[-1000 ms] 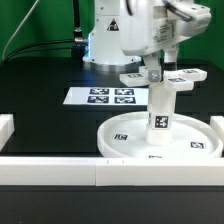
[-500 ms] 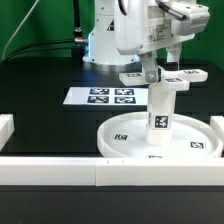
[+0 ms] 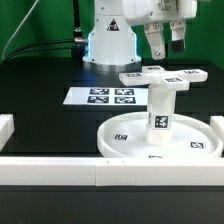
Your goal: Assemble round table
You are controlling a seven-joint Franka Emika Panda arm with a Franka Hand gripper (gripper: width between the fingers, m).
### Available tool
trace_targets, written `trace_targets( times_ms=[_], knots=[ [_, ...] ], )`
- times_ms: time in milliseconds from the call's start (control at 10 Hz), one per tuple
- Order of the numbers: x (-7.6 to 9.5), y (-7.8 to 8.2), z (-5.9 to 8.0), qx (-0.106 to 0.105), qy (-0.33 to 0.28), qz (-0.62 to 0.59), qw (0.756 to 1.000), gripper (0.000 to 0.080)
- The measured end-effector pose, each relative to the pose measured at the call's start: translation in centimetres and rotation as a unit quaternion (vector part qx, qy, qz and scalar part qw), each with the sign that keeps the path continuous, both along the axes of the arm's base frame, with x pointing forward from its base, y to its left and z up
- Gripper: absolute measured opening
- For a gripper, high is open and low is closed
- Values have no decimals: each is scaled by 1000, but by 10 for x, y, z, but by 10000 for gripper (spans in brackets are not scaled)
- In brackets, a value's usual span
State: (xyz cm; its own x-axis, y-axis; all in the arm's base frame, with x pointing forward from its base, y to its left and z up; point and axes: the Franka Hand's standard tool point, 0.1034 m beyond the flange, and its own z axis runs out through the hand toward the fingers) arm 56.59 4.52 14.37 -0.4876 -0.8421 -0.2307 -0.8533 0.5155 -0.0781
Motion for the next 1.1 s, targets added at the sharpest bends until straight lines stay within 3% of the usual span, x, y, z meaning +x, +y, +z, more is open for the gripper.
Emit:
trace_targets(
  times_ms=[100, 300, 500, 700, 900, 1000, 1100],
  knots=[
    [0, 0, -2, -6, 0, 23, 1000, 649],
    [-1, 2, -10, -35, 6, 190, 981, 649],
    [2, 2, -8, -55, -15, 337, 940, 649],
    [2, 1, -8, -65, -26, 402, 913, 649],
    [2, 0, -9, -85, -41, 513, 853, 649],
    [2, -4, -9, -99, -44, 595, 796, 649],
    [3, -4, -7, -104, -49, 644, 756, 649]
  ],
)
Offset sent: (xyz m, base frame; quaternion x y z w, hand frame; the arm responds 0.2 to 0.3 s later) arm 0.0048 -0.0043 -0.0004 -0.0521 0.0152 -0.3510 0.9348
